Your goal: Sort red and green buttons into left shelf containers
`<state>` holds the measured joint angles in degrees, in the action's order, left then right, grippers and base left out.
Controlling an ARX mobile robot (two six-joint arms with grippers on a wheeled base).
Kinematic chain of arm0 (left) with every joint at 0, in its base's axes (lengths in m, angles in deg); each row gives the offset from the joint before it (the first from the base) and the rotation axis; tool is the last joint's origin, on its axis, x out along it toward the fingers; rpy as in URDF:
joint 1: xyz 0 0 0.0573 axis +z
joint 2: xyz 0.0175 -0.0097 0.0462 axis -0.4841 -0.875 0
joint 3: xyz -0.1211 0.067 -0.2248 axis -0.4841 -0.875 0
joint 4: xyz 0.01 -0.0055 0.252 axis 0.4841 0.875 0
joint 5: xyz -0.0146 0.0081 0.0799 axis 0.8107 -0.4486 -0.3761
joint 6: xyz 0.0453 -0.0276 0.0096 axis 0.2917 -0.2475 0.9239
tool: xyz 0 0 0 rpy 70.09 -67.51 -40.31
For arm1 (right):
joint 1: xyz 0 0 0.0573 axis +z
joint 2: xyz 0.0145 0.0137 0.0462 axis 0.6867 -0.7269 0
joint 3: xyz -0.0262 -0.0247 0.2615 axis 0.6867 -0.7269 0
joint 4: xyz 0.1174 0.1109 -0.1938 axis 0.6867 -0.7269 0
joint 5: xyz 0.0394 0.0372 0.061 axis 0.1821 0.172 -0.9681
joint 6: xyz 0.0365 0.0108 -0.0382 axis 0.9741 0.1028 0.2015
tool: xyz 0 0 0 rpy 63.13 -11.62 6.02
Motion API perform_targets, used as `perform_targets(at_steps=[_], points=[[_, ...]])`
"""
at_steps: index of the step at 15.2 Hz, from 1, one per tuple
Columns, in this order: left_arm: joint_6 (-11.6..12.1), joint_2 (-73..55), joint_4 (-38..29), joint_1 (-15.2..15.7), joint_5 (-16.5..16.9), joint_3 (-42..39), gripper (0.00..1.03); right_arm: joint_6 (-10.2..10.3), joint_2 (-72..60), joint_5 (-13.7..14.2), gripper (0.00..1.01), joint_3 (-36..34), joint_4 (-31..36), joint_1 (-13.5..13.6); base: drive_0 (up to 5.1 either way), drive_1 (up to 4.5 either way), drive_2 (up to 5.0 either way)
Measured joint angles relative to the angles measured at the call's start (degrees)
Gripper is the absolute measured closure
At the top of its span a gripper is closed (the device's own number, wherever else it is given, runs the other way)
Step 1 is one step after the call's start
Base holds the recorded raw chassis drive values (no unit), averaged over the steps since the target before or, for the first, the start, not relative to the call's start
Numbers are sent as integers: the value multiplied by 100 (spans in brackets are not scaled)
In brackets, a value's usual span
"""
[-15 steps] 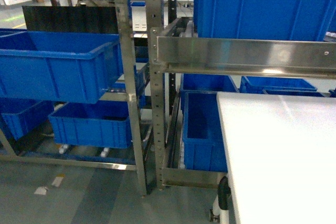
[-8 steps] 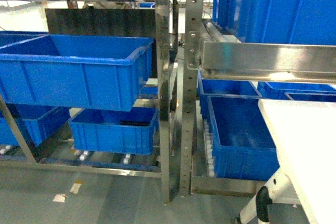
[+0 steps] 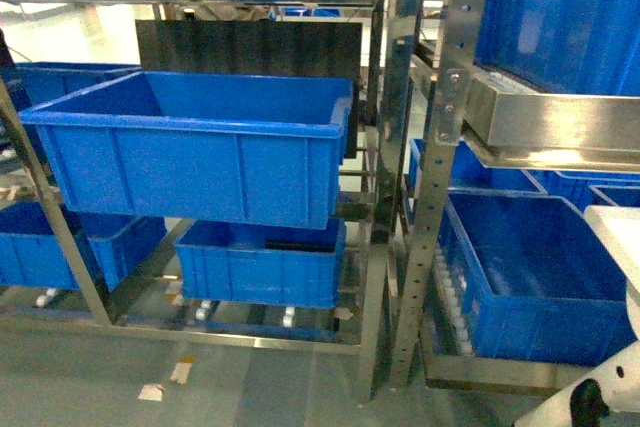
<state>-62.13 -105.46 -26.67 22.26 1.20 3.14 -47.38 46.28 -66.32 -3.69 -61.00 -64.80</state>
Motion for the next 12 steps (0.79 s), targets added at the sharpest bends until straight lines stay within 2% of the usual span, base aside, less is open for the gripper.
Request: perform_targets(at_steps=[4,12], points=[[0,7,4,0,0,0,75,0,2,0,73,0,2,0,-448,408,60],[0,7,-4,0,0,0,75,-2,0,2,73,0,4,0,-368,480,-88]])
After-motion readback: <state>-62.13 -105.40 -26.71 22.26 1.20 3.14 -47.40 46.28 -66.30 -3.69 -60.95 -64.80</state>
